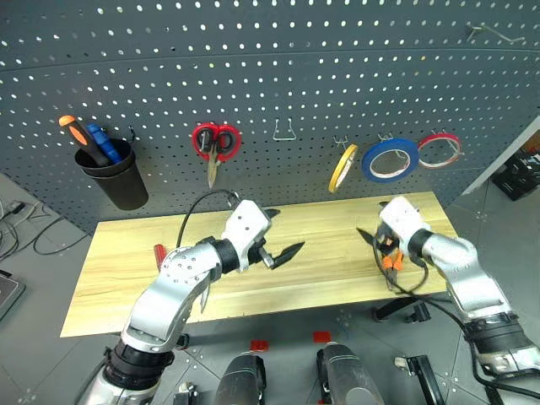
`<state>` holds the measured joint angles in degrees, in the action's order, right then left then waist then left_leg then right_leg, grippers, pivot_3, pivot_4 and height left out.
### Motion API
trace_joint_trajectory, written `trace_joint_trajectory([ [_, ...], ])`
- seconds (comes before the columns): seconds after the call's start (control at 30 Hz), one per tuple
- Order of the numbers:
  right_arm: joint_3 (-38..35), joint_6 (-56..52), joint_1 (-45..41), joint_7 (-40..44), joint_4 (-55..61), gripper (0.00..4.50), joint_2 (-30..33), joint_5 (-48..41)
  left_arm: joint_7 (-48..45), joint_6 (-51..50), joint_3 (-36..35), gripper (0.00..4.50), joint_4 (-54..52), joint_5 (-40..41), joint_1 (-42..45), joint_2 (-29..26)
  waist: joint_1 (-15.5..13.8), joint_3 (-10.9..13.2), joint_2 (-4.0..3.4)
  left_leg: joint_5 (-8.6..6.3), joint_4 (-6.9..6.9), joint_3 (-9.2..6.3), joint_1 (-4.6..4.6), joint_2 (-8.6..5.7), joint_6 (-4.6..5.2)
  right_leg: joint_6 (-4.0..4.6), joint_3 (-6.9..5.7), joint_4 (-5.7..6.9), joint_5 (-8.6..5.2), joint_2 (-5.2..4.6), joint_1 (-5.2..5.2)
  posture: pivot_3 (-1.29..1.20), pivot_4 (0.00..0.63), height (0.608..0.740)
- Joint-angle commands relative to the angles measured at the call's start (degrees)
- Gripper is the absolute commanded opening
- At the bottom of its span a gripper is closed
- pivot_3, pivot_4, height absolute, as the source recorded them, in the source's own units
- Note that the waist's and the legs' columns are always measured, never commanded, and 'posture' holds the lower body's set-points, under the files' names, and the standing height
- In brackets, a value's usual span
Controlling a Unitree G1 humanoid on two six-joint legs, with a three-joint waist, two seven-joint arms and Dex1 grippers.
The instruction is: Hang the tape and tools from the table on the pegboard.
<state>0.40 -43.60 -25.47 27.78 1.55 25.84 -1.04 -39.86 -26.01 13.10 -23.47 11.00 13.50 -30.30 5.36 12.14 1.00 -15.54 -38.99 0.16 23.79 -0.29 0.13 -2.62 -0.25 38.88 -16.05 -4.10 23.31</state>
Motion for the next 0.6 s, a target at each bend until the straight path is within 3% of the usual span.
trace_joint_trajectory([
  [0.03, -7.2, -31.5, -9.0, -9.4, -0.5, 4.48, -7.6, -0.3, -4.8, 8.5, 2.8, 4.50, 3.8, -3.6, 0.7, -2.8, 0.0, 0.2, -0.13, -0.01, 0.00, -0.03, -0.01, 0.00, 0.01, 0.06, 0.00, 0.02, -0.03, 0.00, 0.00, -0.23, 0.282, 0.740],
  [0.17, -11.5, -40.0, -16.3, -17.0, -6.4, 4.48, -11.9, 2.1, -8.4, 13.8, 3.3, 4.50, 9.7, -4.3, 3.5, -3.0, -0.6, 1.0, -0.56, -0.12, 0.02, -0.18, 0.09, -0.19, 0.21, 0.22, -0.15, 0.05, -0.11, -0.13, 0.03, -0.22, 0.313, 0.740],
  [0.27, -13.3, -41.2, -19.4, -21.2, -10.1, 4.48, -12.9, 3.3, -10.6, 16.9, 2.7, 4.50, 14.0, -4.7, 5.8, -3.0, -0.4, 1.8, -0.49, -0.16, 0.01, -0.11, 0.15, -0.34, 0.28, 0.22, -0.15, 0.04, -0.11, -0.20, 0.06, -0.23, 0.328, 0.740],
  [0.6, -18.0, -35.0, -24.0, -30.9, -21.2, 4.48, -12.9, 4.9, -13.2, 20.4, 2.2, 4.50, 20.6, -4.6, 10.5, -1.0, 1.8, 4.2, -0.50, -0.19, 0.02, 0.00, 0.14, -0.16, 0.33, 0.21, -0.17, 0.06, -0.11, -0.08, 0.12, -0.23, 0.365, 0.740],
])
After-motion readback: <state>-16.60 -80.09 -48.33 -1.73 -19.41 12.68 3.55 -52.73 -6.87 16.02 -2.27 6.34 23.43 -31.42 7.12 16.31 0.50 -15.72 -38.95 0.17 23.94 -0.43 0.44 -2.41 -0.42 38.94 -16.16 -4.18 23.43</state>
